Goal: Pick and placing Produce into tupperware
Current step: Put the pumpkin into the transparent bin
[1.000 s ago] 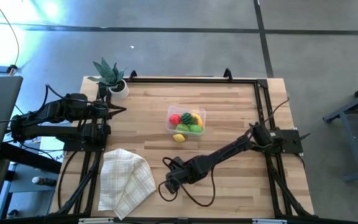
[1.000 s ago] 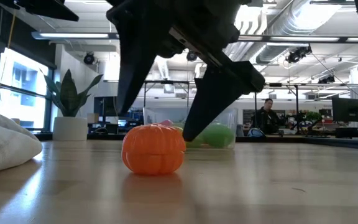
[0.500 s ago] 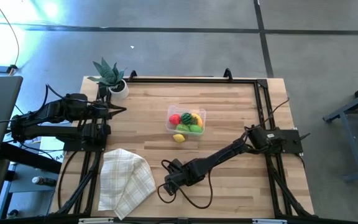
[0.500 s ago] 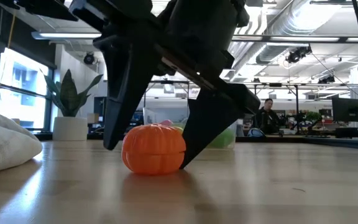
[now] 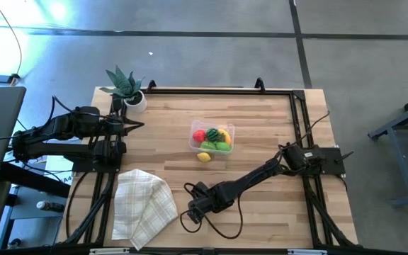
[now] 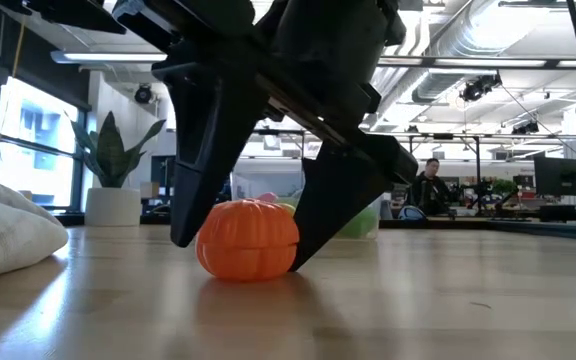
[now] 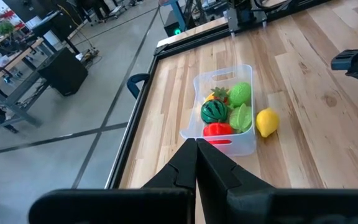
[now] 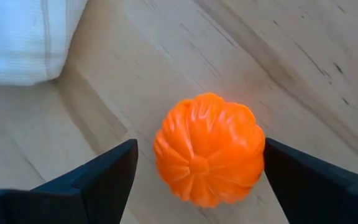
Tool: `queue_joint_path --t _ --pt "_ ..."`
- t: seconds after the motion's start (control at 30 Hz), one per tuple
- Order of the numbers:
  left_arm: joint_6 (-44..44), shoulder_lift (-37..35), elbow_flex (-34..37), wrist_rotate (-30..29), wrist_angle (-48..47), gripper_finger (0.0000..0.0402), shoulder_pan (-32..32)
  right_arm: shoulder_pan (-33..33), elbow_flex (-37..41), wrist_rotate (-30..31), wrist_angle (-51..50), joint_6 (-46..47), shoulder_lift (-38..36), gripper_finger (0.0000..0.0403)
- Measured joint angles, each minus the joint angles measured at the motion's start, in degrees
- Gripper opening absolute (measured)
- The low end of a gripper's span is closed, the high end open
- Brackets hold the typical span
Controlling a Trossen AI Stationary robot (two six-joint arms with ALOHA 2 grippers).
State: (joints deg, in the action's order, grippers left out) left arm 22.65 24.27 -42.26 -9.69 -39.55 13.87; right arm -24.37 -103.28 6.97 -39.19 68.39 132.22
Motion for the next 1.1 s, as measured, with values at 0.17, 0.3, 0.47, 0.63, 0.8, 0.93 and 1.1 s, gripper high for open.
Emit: queue_joint_path --t 0.17,0.3,0.47,0.63,0.8,0.93,1.1 --pt "0.0 0.0 0.0 0.0 0.0 0.0001 0.0 0.0 0.0 0.1 -0.1 -0.5 0.0 0.032" --pt "0.0 0.0 0.0 0.0 0.0 0.0001 0.0 0.0 0.0 0.1 -0.2 -1.5 0.1 0.0311" --pt "0.0 0.0 0.0 0.0 0.0 0.0001 0.0 0.0 0.1 0.1 -0.2 -2.0 0.1 0.0294" --pt "0.0 0.0 0.0 0.0 0.0 0.0001 0.0 0.1 0.1 0.3 -0.2 -2.0 0.1 0.0268" --pt "0.0 0.0 0.0 0.0 0.0 0.0001 0.0 0.1 0.2 0.3 -0.2 -1.8 0.1 0.0239" --pt "0.0 0.0 0.0 0.0 0.0 0.0001 0.0 0.1 0.2 0.3 -0.1 -1.8 0.1 0.0228" --pt "0.0 0.0 0.0 0.0 0.0 0.0001 0.0 0.1 0.2 0.3 0.0 -1.8 0.1 0.0228"
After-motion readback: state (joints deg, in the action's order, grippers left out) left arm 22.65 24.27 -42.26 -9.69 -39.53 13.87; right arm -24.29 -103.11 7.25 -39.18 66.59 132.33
